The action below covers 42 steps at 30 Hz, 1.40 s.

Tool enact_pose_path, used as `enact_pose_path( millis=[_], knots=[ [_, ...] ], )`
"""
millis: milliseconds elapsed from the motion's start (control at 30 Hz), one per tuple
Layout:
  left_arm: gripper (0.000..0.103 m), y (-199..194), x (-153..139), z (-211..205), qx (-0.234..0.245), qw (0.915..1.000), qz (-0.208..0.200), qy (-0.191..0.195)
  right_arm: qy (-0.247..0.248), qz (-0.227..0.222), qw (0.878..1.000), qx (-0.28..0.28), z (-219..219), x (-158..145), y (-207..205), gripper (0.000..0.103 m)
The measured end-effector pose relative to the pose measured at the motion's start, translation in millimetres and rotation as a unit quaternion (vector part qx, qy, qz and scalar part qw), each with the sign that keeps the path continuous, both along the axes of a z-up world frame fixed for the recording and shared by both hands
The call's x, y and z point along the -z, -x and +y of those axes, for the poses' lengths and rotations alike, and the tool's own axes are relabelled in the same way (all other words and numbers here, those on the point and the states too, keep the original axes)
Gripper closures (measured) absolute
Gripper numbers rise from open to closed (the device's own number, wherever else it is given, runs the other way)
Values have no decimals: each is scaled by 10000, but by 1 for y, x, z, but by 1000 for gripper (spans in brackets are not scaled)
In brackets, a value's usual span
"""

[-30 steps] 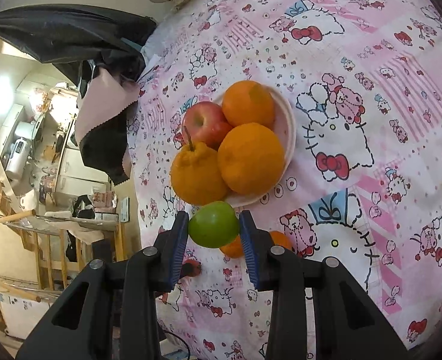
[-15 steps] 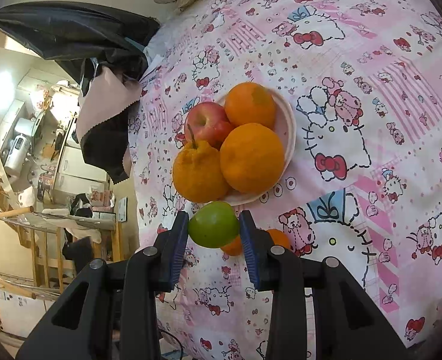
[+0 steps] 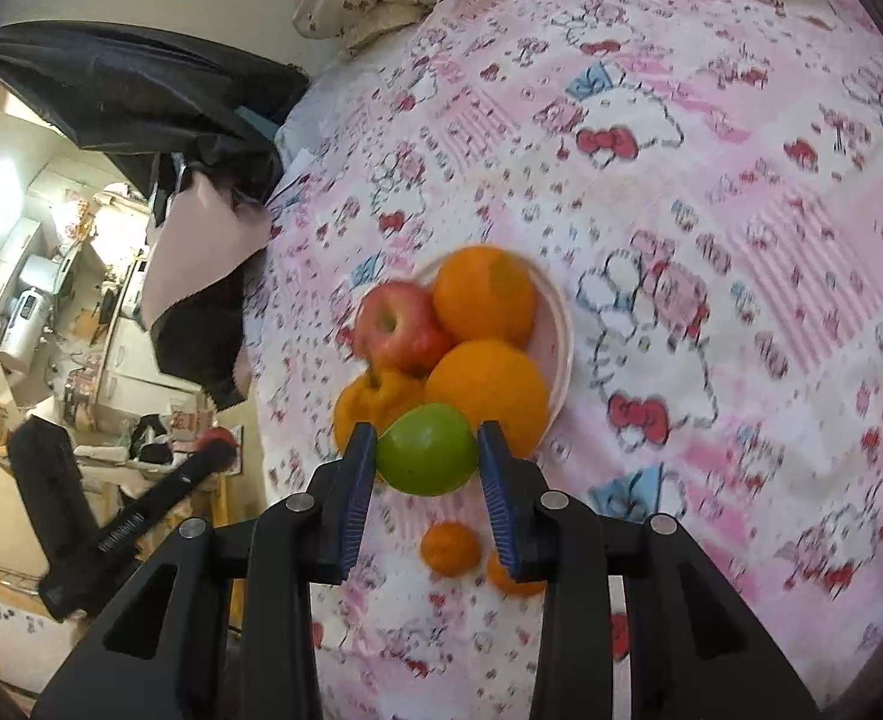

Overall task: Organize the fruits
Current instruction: 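Place the red tomato on the plate with the left gripper while the right gripper places the green tomato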

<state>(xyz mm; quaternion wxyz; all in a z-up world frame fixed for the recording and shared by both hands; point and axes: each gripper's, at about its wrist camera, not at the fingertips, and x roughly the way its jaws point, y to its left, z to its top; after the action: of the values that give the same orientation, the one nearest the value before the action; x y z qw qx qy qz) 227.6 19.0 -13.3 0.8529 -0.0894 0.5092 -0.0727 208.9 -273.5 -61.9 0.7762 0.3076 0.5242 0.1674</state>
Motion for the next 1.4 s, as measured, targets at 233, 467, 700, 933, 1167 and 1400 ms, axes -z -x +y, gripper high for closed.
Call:
enact_pose_path(
  millis=[233, 467, 700, 933, 1167, 1400],
  knots=[
    [75, -51, 25, -11, 20, 9995, 264, 186, 206, 220, 9993, 207, -12, 24, -39, 67],
    [75, -78, 50, -35, 123, 9989, 426, 161, 594, 493, 9970, 115, -4, 64, -79, 67],
    [75, -93, 60, -47, 167, 9977, 607, 252, 547, 921, 9942, 95, 6, 97, -87, 53],
    [75, -108, 71, -74, 398, 9943, 901, 403, 566, 825, 9947, 241, -1, 88, -84, 37],
    [75, -115, 82, -101, 579, 9928, 1042, 116, 439, 696, 9951, 546, -14, 69, -80, 34],
    [42, -108, 82, -110, 718, 9915, 1037, -311, 400, 608, 9958, 551, -17, 60, -79, 34]
  ],
)
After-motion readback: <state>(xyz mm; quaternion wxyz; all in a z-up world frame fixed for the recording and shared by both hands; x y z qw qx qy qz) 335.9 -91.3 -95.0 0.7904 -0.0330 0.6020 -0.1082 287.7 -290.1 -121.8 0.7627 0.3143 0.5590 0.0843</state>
